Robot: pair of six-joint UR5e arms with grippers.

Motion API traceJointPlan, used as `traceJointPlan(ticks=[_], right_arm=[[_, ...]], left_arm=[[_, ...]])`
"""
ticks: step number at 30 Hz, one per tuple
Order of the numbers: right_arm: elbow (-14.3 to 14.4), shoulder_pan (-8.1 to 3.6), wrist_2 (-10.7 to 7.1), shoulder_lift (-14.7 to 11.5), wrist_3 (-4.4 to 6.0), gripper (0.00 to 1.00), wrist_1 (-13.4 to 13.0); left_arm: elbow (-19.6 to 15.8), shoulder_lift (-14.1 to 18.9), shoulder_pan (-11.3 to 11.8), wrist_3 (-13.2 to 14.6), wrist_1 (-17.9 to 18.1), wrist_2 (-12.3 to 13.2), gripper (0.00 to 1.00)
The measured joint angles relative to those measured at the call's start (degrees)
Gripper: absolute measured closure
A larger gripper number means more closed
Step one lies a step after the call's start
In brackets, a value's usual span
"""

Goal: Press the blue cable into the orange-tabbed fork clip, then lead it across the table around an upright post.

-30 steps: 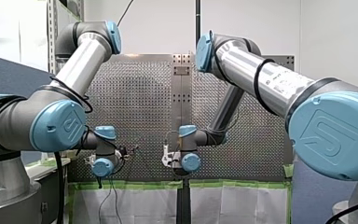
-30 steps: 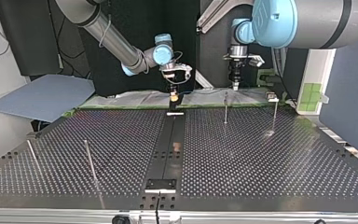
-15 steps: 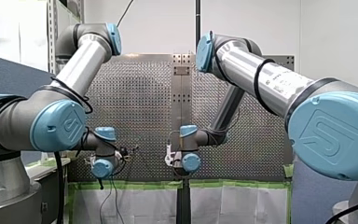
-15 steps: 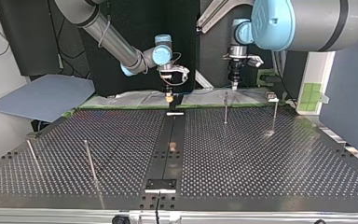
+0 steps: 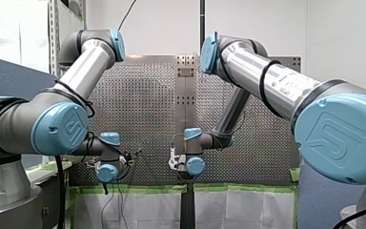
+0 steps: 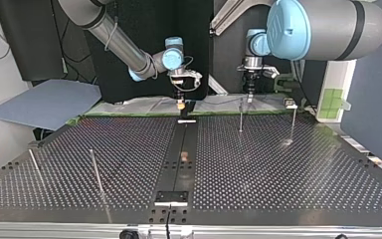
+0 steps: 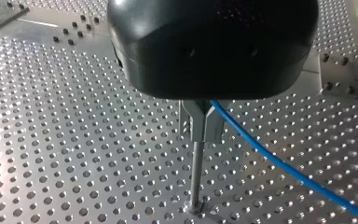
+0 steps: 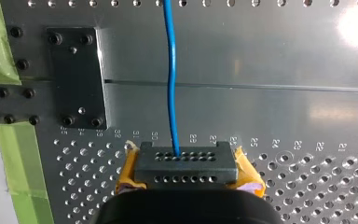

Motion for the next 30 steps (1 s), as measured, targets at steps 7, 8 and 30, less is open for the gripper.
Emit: traceJointPlan(ticks=[7,8,30], right_arm=[[-0.3,-0.25,-1.41,0.0,-0.22,1.0,0.2],[-0.3,-0.33,-1.74,0.0,-0.27,1.0,0.3],[-1.0,-2.21,-6.46,0.0,-1.08,1.0,0.9]], left_arm=[[2.0,0.0,0.6,-0.8,-1.5,0.8,1.0],[2.1,0.0,0.7,-1.0,-1.5,1.0,1.0],[7.9,-2.3,2.9,-3.0,-6.7,5.2,1.0]])
